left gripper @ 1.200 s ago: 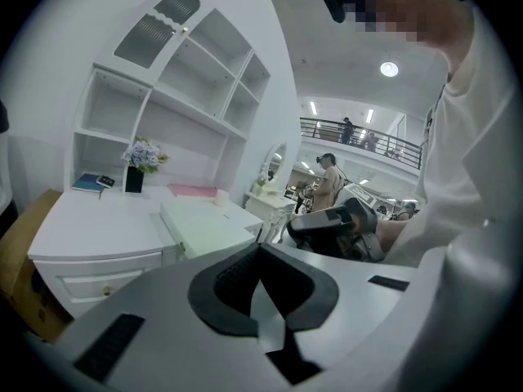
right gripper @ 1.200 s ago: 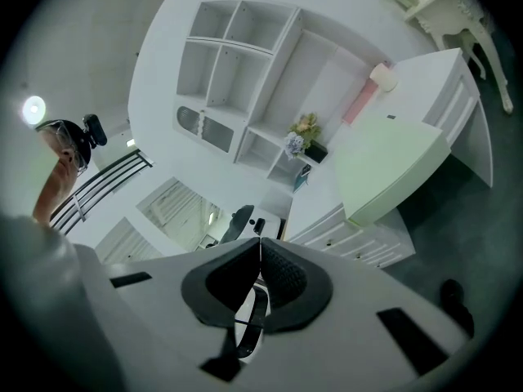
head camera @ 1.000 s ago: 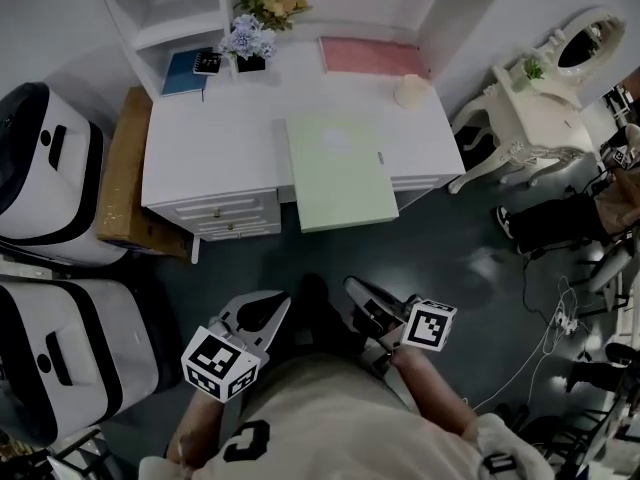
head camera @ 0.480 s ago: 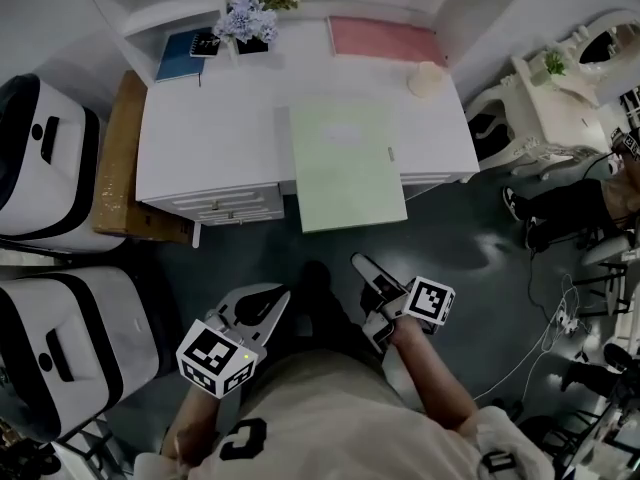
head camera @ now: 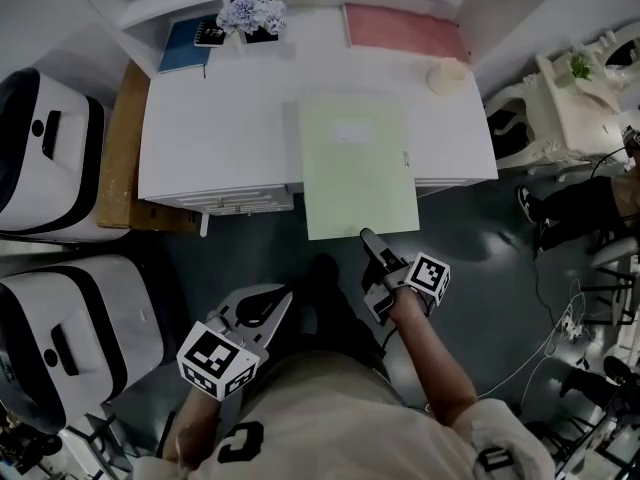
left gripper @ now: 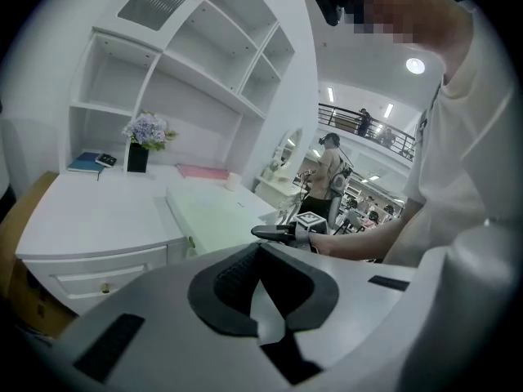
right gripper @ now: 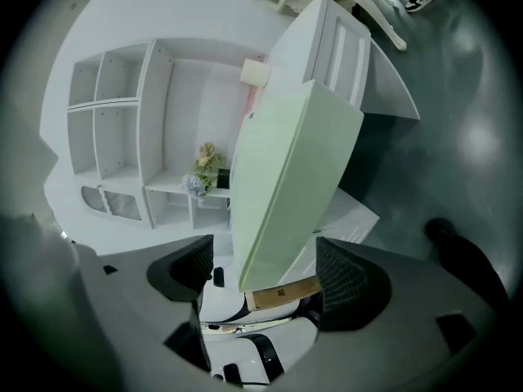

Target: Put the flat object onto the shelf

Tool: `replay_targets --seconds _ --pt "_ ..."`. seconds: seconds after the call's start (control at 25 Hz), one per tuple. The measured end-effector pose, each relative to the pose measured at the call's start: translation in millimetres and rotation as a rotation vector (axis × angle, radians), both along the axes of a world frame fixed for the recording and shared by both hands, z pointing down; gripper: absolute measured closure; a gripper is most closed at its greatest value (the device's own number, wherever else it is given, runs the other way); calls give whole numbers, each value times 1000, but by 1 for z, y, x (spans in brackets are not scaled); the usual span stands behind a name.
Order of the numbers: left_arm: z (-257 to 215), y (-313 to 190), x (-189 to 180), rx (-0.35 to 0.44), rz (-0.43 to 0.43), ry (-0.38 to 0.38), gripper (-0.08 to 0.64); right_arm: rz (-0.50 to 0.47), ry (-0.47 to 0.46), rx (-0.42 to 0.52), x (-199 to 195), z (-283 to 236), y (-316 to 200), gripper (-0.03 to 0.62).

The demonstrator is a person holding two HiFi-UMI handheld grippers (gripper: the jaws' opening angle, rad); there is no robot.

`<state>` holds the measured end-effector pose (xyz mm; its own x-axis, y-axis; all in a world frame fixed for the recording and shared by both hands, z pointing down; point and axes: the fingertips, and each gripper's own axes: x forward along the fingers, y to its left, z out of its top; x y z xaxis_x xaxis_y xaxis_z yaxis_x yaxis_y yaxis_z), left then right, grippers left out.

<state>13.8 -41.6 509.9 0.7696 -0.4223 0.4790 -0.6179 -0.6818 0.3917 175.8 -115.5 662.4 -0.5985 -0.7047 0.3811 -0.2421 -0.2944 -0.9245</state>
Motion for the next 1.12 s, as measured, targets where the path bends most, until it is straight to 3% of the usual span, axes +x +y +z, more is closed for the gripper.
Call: replay_targets --seconds 0.32,0.8,0.88,1.12 --pt "6 3 -4 -29 -49 -14 546 45 -28 -16 12 31 -17 206" --pt "11 18 -29 -22 -148 -26 546 60 -103 117 12 36 -32 209" --pt "8 18 -32 -13 -158 -25 546 68 -91 133 13 33 -32 249" --pt "5 19 -36 14 -154 -21 546 96 -94 149 13 30 -35 272"
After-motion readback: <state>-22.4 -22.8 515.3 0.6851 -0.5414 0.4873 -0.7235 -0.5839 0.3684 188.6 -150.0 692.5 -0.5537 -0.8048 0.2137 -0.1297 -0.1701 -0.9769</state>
